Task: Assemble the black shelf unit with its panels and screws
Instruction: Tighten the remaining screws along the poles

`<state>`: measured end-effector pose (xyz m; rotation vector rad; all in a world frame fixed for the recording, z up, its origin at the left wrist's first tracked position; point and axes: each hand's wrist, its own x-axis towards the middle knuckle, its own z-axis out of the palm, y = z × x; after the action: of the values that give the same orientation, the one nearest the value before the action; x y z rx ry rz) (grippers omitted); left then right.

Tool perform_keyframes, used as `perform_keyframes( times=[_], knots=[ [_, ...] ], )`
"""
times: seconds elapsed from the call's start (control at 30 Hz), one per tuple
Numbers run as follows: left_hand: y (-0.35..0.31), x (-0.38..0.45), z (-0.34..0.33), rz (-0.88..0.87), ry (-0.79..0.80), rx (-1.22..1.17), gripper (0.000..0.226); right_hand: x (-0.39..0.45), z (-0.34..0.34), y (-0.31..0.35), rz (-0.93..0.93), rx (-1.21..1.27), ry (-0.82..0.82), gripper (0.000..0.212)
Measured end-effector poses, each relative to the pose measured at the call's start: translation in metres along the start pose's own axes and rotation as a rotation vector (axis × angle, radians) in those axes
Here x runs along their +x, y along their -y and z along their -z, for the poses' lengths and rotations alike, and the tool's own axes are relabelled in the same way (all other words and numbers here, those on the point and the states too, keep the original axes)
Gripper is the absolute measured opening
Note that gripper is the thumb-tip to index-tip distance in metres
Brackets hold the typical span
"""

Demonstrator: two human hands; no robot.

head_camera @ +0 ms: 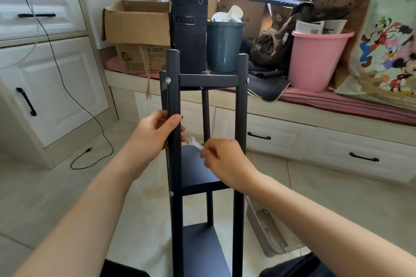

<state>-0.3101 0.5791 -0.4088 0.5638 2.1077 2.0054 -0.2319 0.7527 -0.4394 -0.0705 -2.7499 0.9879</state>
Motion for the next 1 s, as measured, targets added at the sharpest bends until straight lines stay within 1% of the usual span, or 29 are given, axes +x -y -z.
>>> perform_keyframes(
  times=[0.1, 0.2, 0.3, 0.37, 0.43, 0.5, 0.53, 0.6, 0.63, 0.73, 0.8, 0.87, 0.9, 0.97, 1.0],
  knots=[
    [0.0, -0.004, 0.001, 0.007, -0.002, 0.012, 0.024, -0.018, -0.005, -0.006, -0.053, 0.01, 0.049, 0.025],
    [0.001, -0.006, 0.001, 0.006, -0.01, 0.035, 0.025, -0.021, -0.008, -0.011, -0.087, 0.006, 0.043, 0.024],
    [0.001, -0.008, 0.002, -0.002, -0.027, 0.048, 0.02, -0.024, -0.016, -0.016, -0.026, -0.135, 0.045, 0.026],
    [0.002, -0.009, 0.001, -0.033, -0.057, 0.086, 0.012, -0.028, -0.024, -0.019, 0.038, -0.251, 0.069, 0.03],
    [0.002, -0.009, -0.003, -0.081, -0.097, 0.134, 0.004, -0.029, -0.029, -0.02, 0.078, -0.328, 0.069, 0.029],
    [0.003, -0.01, -0.007, -0.106, -0.132, 0.185, 0.006, -0.027, -0.03, -0.019, 0.089, -0.351, 0.059, 0.025],
    [0.005, -0.011, -0.01, -0.103, -0.143, 0.216, 0.011, -0.026, -0.03, -0.019, 0.095, -0.355, 0.057, 0.024],
    [0.014, -0.017, -0.016, -0.053, -0.183, 0.274, 0.027, -0.023, -0.028, -0.019, 0.11, -0.369, 0.055, 0.022],
    [0.021, -0.022, -0.02, -0.013, -0.229, 0.281, 0.03, -0.022, -0.029, -0.019, 0.111, -0.373, 0.052, 0.021],
    [0.041, -0.046, -0.03, 0.096, -0.44, 0.162, 0.025, -0.019, -0.029, -0.02, 0.117, -0.383, 0.05, 0.02],
    [0.052, -0.06, -0.036, 0.17, -0.479, 0.104, 0.027, -0.016, -0.029, -0.021, 0.114, -0.382, 0.052, 0.02],
    [0.063, -0.068, -0.038, 0.29, -0.409, 0.165, 0.038, -0.014, -0.028, -0.023, 0.104, -0.382, 0.074, 0.019],
    [0.069, -0.071, -0.036, 0.368, -0.341, 0.234, 0.042, -0.012, -0.027, -0.023, 0.1, -0.379, 0.083, 0.019],
    [0.078, -0.074, -0.029, 0.508, -0.14, 0.378, 0.041, -0.012, -0.027, -0.023, 0.103, -0.385, 0.092, 0.019],
    [0.081, -0.076, -0.026, 0.548, -0.041, 0.414, 0.038, -0.012, -0.026, -0.023, 0.111, -0.388, 0.092, 0.02]
  ],
)
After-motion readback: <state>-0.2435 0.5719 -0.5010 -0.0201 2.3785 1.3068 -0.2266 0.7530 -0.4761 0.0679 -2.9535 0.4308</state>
